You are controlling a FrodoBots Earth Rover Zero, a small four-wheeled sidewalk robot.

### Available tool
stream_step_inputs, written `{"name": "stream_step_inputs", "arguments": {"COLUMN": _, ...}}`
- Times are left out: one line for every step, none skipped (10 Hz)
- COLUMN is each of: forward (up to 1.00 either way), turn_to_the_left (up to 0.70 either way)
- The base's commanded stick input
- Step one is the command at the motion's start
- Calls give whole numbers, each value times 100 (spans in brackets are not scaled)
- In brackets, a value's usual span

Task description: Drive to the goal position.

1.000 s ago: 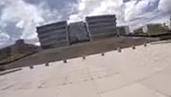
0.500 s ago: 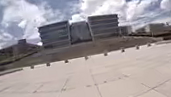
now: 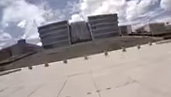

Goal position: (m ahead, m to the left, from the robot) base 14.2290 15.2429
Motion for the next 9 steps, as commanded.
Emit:
{"name": "stream_step_inputs", "arguments": {"forward": 70, "turn_to_the_left": 0}}
{"name": "stream_step_inputs", "arguments": {"forward": 70, "turn_to_the_left": 0}}
{"name": "stream_step_inputs", "arguments": {"forward": 70, "turn_to_the_left": 0}}
{"name": "stream_step_inputs", "arguments": {"forward": 70, "turn_to_the_left": 0}}
{"name": "stream_step_inputs", "arguments": {"forward": 70, "turn_to_the_left": 0}}
{"name": "stream_step_inputs", "arguments": {"forward": 70, "turn_to_the_left": 0}}
{"name": "stream_step_inputs", "arguments": {"forward": 70, "turn_to_the_left": 0}}
{"name": "stream_step_inputs", "arguments": {"forward": 70, "turn_to_the_left": 0}}
{"name": "stream_step_inputs", "arguments": {"forward": 70, "turn_to_the_left": 0}}
